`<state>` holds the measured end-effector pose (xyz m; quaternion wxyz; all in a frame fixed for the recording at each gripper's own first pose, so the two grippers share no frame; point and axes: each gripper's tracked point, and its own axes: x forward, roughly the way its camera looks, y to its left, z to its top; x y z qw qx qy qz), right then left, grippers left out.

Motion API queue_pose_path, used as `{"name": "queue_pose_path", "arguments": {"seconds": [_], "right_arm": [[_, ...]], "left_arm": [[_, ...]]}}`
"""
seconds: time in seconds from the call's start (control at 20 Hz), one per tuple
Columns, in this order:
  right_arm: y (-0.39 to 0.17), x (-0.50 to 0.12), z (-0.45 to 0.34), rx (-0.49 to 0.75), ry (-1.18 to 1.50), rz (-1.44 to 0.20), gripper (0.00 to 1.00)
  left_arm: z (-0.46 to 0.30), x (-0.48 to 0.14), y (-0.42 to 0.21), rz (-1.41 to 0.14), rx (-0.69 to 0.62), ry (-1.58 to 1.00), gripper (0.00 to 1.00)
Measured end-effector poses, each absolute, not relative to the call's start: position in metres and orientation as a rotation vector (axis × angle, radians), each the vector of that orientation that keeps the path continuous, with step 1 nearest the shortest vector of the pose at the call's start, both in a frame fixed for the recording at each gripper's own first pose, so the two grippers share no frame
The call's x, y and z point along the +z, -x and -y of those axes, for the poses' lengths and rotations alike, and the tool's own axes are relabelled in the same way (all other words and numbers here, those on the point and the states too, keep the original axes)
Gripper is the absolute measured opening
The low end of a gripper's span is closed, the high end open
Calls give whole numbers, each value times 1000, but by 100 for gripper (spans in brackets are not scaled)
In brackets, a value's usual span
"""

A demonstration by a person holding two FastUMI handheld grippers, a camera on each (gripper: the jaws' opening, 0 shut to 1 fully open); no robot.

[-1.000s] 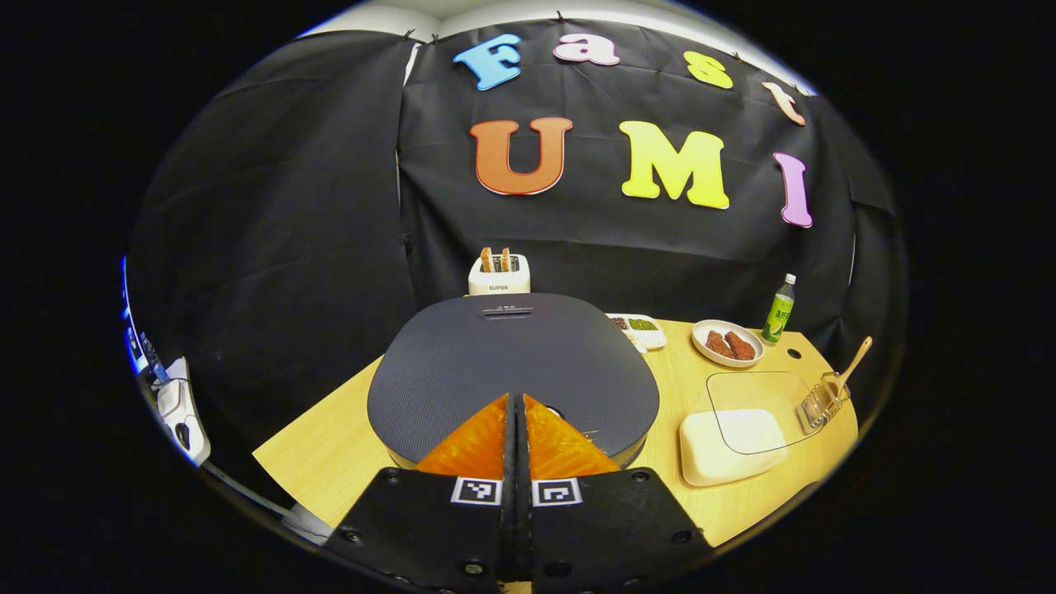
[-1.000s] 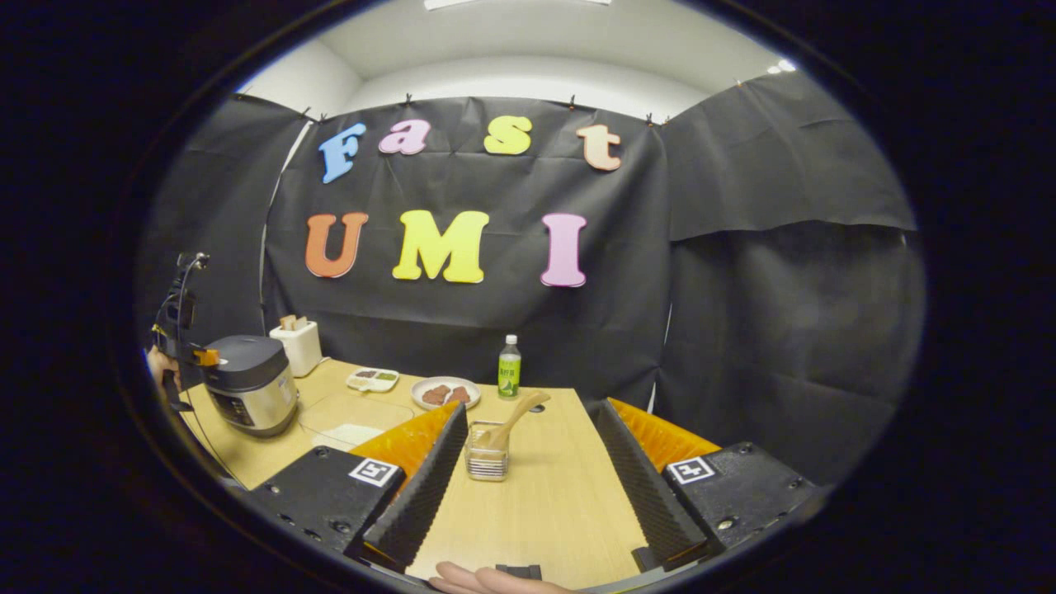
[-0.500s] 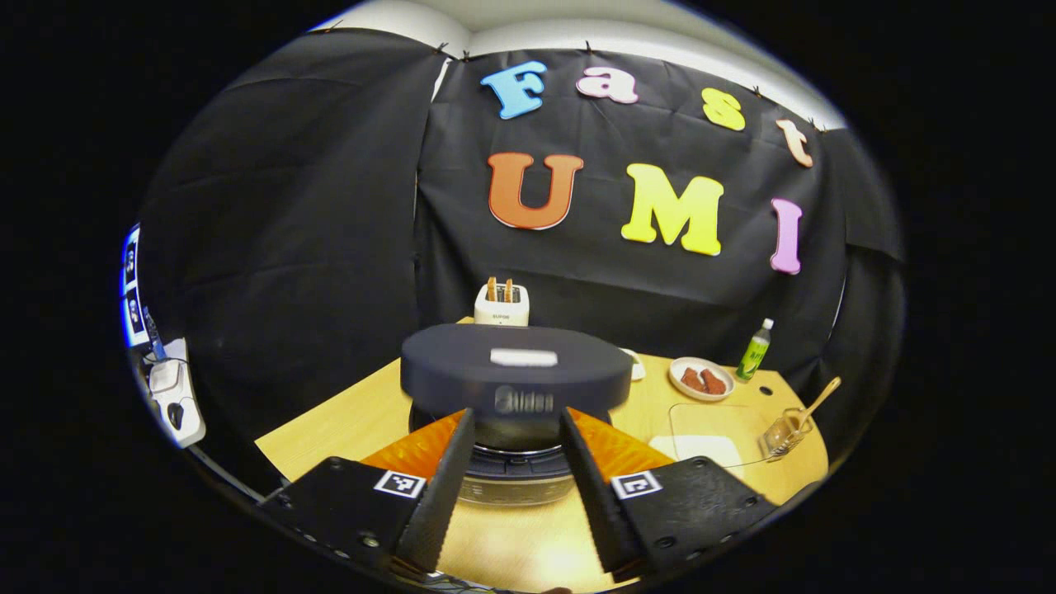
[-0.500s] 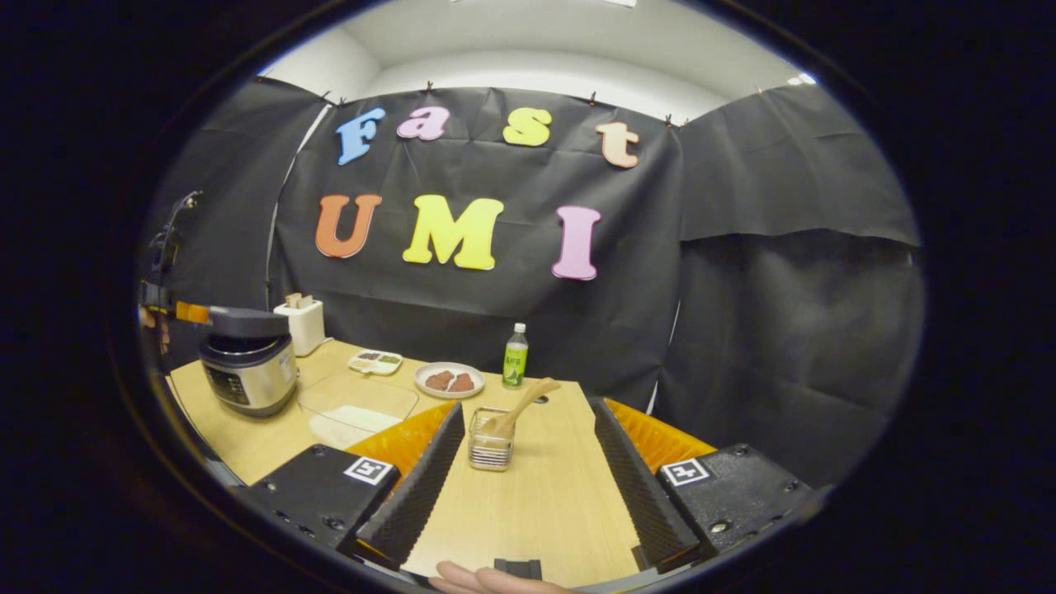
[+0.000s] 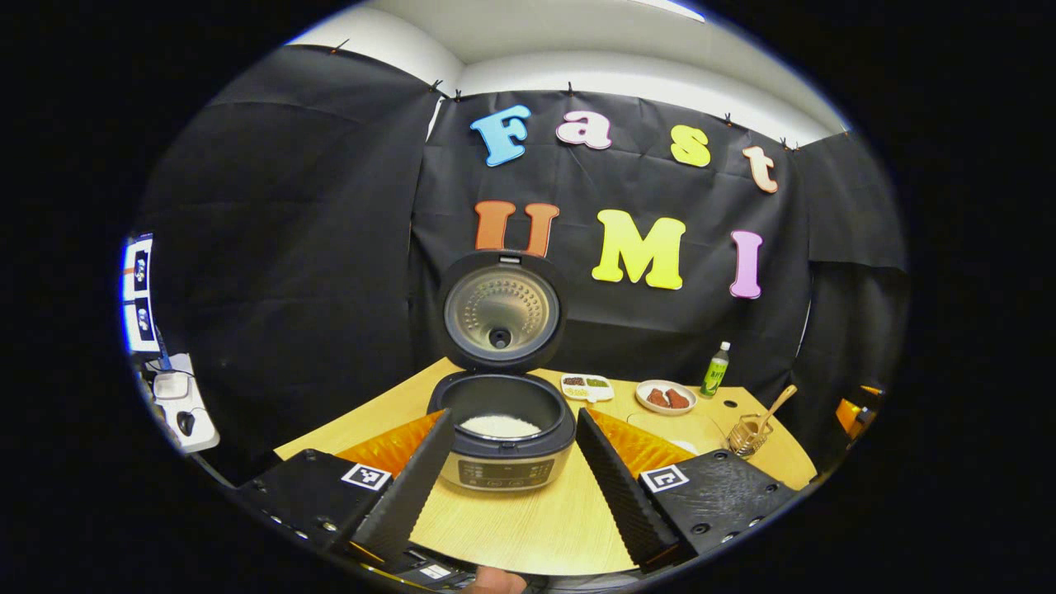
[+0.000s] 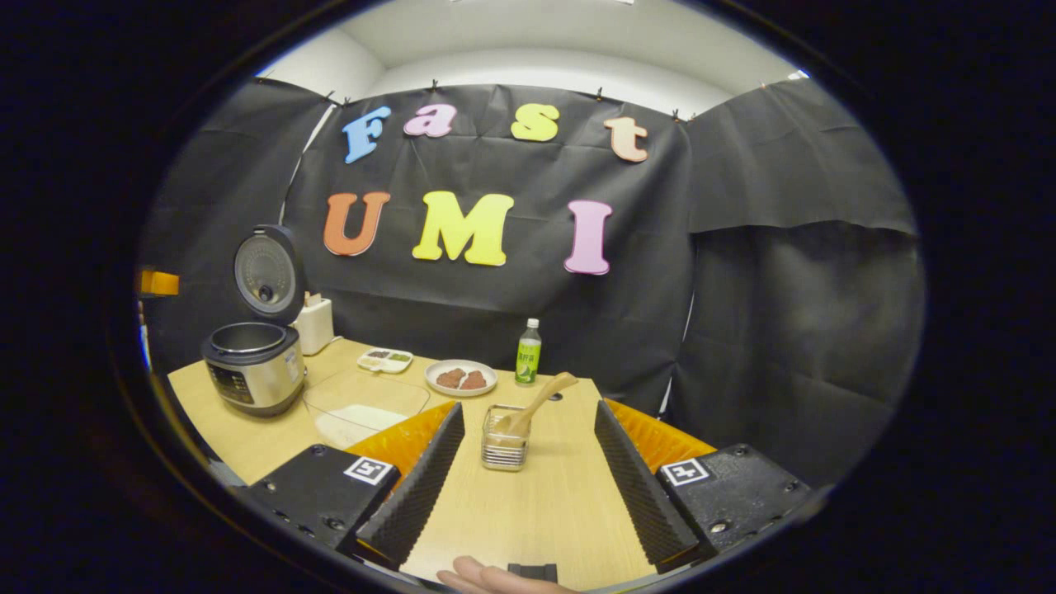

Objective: Close the left gripper, press the button to open the rice cooker; take a wooden spoon from the chopstick holder with the right hand, scoop a spoonful of rice and pour it into the rice cooker, then put the wooden spoon back into the chopstick holder.

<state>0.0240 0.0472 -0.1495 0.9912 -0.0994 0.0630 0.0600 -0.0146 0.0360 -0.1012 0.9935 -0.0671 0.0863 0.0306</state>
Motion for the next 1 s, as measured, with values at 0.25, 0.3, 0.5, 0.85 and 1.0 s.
{"name": "queue_pose_path", "arguments": {"seconds": [0.25, 0.3, 0.5, 0.85, 1.0], "right_arm": [[-77, -165, -41, 98, 121, -142, 100], [-91, -171, -41, 94, 105, -154, 100], [-144, -191, -30, 29, 9, -161, 100], [-216, -237, -27, -27, -19, -262, 100], [-248, -239, -24, -50, -72, -239, 99]], "left_arm": [[-41, -93, 61, -79, 85, 145, 94], [-43, -93, 70, -56, 94, 151, 95], [-35, -101, 86, -1, 73, 121, 94], [-37, -95, 99, 7, 49, 33, 94], [-48, -87, 106, 31, 70, 18, 94]]}}
